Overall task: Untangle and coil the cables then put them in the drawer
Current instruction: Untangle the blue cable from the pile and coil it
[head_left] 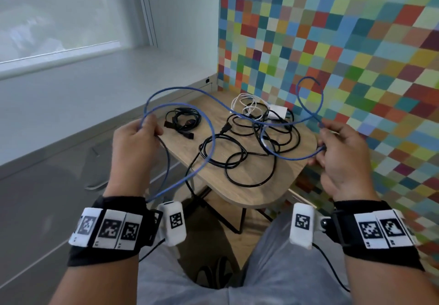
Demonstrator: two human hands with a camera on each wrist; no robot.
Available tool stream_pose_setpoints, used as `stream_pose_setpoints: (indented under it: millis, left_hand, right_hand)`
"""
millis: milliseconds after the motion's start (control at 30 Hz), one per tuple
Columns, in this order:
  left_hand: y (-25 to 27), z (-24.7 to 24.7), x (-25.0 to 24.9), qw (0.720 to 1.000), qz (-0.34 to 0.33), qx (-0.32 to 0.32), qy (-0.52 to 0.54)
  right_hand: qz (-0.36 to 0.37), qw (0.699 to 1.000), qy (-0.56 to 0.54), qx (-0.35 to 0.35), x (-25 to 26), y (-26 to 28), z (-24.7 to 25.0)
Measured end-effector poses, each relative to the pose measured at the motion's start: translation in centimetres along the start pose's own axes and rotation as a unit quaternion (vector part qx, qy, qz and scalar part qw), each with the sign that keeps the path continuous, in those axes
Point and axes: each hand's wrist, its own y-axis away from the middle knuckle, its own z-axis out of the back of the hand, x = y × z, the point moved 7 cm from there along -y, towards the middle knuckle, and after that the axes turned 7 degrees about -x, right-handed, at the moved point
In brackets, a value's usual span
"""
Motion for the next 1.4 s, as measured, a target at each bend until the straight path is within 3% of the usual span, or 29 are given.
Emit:
stream_pose_setpoints:
  millis: [100,200,400,633,733,833,900,1033,1200,1300,1400]
  left_hand:
    - [-0.8,2.3,-0.1,0.998,0.011,-0.05,0.041]
    - [-0.8,2.4,-0.6,0.999,-0.027,-0.044,0.014]
    - [1.6,-3.0,-0.3,0.996,-0.04,0.068,-0.05]
    - [5.7,-6.9,-1.7,0.987,-0.043,0.152,-0.041]
    - [7.1,-7.6,-2.1,0.974,-0.033,0.219,-0.046]
    - [7.9,-7.5,-3.0,0.963,-0.006,0.269,0.028]
    - [8.2,-7.3,-3.7,0.954,-0.002,0.288,0.078]
    - [8.8,-7.2,-6.0,0.951,-0.058,0.285,0.107]
    - [9.6,-8.2,-7.3,0.951,-0.145,0.266,0.057]
    - [10.7,-8.7,-7.8,0.948,-0.17,0.268,0.019]
    - [11.4,-9.2,-8.5,0.944,-0.194,0.265,0.038]
  right_hand:
    - [-0.035,0.998,-0.028,-0.053,-0.4,-0.9,2.3]
    - [-0.043,0.997,-0.052,-0.033,-0.6,-0.5,2.4]
    - [-0.023,0.995,-0.071,0.071,0.0,2.4,-2.2]
    - [0.094,0.995,-0.009,0.039,2.2,4.4,-2.4]
    - [0.08,0.994,0.045,0.06,2.2,4.4,-1.9]
    - [0.035,0.987,0.127,0.092,1.6,3.9,-0.7]
    - [0.02,0.986,0.15,0.076,1.5,3.6,0.9]
    - [0.059,0.985,0.157,0.033,3.1,3.5,3.4]
    - [0.109,0.992,0.064,0.019,4.7,4.7,4.4]
    - [0.154,0.985,0.039,0.067,6.3,6.3,3.4]
    - [0.142,0.972,0.024,0.187,6.9,8.8,0.5]
